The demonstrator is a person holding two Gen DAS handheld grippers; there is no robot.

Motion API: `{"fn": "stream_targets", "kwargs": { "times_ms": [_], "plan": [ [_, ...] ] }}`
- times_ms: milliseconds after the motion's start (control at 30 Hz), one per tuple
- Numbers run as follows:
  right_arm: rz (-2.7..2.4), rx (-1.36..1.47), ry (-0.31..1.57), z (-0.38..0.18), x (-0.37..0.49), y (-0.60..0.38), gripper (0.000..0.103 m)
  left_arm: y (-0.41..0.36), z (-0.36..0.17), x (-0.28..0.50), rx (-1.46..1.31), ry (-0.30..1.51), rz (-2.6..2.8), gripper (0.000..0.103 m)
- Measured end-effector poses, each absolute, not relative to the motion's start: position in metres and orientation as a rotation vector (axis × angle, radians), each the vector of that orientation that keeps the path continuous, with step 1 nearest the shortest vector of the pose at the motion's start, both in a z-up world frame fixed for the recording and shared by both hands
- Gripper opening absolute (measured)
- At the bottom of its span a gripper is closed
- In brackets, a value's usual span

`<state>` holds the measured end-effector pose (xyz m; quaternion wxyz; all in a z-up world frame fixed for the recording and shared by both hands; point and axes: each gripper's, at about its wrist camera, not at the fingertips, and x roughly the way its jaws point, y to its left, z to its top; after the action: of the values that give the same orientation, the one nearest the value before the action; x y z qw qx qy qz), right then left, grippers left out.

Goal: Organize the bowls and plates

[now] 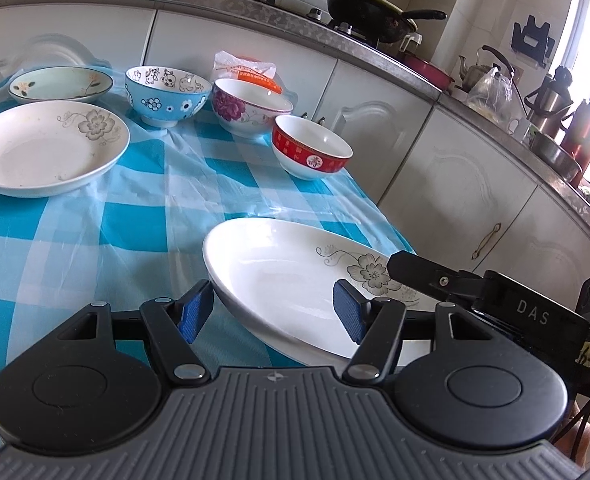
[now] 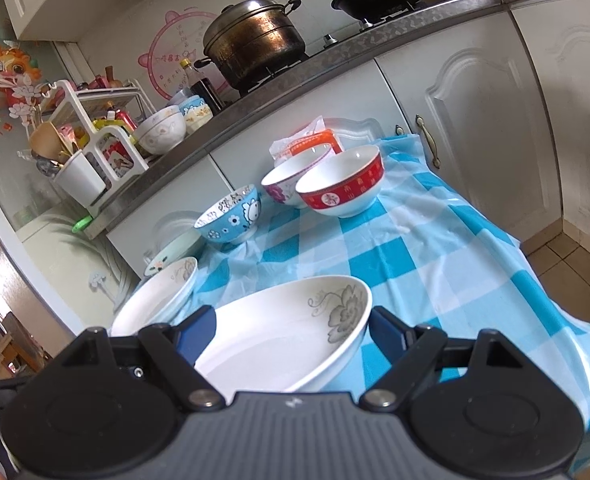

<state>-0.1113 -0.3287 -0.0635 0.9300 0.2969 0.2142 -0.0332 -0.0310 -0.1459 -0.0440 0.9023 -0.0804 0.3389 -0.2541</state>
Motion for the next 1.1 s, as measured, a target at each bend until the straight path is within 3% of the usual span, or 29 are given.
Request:
{"fn": "stream_targets", "kwargs": {
  "times_ms": [700, 800, 933, 1100],
  "plan": [
    [-0.068, 0.599, 0.485, -0.072, -0.122, -0.331, 0.084, -0.147, -0.06, -0.028, -0.153, 0.749, -0.551, 0.076],
    [-0.089, 0.593, 0.477, -0.069, -0.123, -0.331, 0.089, -0.141, -0.058, -0.028, -0.143, 0.734, -0.53, 0.077],
    [-0.149, 0.585, 0.461, -0.063, -0.127, -0.334, 0.098, -0.127, -0.054, -0.026, -0.159, 0.728, -0.499, 0.082],
    [-0.247, 0.589, 0.462, -0.052, -0.13, -0.337, 0.1, -0.109, -0.045, -0.025, -0.13, 0.705, -0.457, 0.093]
  ]
}}
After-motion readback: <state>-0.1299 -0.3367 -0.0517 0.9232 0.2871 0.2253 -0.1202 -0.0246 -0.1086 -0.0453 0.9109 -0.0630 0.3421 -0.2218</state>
